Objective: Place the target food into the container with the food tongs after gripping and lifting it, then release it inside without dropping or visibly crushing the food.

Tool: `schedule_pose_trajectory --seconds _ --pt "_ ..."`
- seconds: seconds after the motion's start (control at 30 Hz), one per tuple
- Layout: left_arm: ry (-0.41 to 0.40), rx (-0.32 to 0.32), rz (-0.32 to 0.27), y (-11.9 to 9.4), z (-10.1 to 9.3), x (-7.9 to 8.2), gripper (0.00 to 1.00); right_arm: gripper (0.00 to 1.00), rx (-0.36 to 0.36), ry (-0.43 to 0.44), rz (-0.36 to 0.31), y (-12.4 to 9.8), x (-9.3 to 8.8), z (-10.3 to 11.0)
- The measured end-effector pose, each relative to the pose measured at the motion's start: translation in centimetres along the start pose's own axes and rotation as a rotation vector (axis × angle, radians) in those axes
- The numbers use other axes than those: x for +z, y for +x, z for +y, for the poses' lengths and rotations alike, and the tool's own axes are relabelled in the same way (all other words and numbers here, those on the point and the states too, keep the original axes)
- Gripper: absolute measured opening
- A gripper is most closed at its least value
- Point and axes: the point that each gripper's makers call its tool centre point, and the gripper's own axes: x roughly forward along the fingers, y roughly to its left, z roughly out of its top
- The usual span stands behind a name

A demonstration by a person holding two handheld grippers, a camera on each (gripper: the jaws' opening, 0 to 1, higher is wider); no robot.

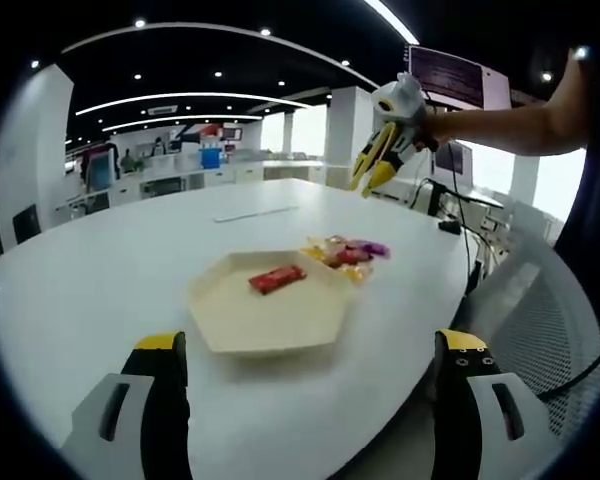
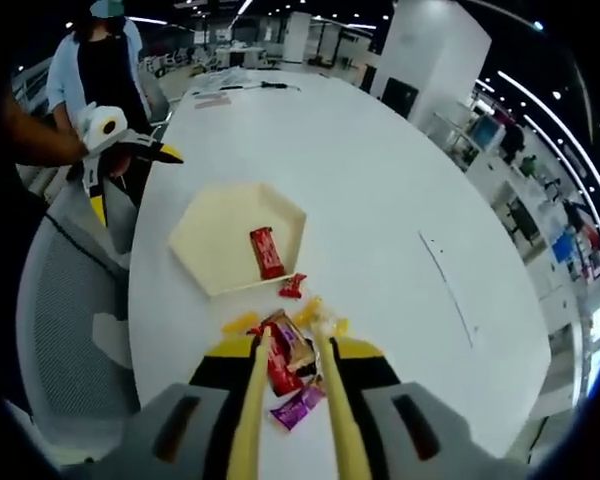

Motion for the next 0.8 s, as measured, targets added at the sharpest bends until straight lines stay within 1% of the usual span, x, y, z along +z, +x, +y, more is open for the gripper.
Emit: schedule_pose_trajectory --seconds 0.2,0.43,0.6,0.8 --pt "0.001 0.003 0.007 0.0 0.0 -0.1 1.00 0.27 -0.029 0.055 0.003 -0.9 -2.6 -0.4" --pt "0.009 -0.005 0.021 0.0 -0.1 -0.3 1.00 0.27 -0.057 0.085 0.015 -1.7 -4.6 -0.8" --pt "0.011 -0.007 0.024 0.1 -0.2 -0.4 1.00 0.27 -0.063 0.105 0.024 -1.9 -5.6 -0.7" --pt "0.016 -0.011 0.028 0.2 -0.3 -0.4 1.00 0.27 -0.071 0.106 0.030 -1.9 -5.7 -0.9"
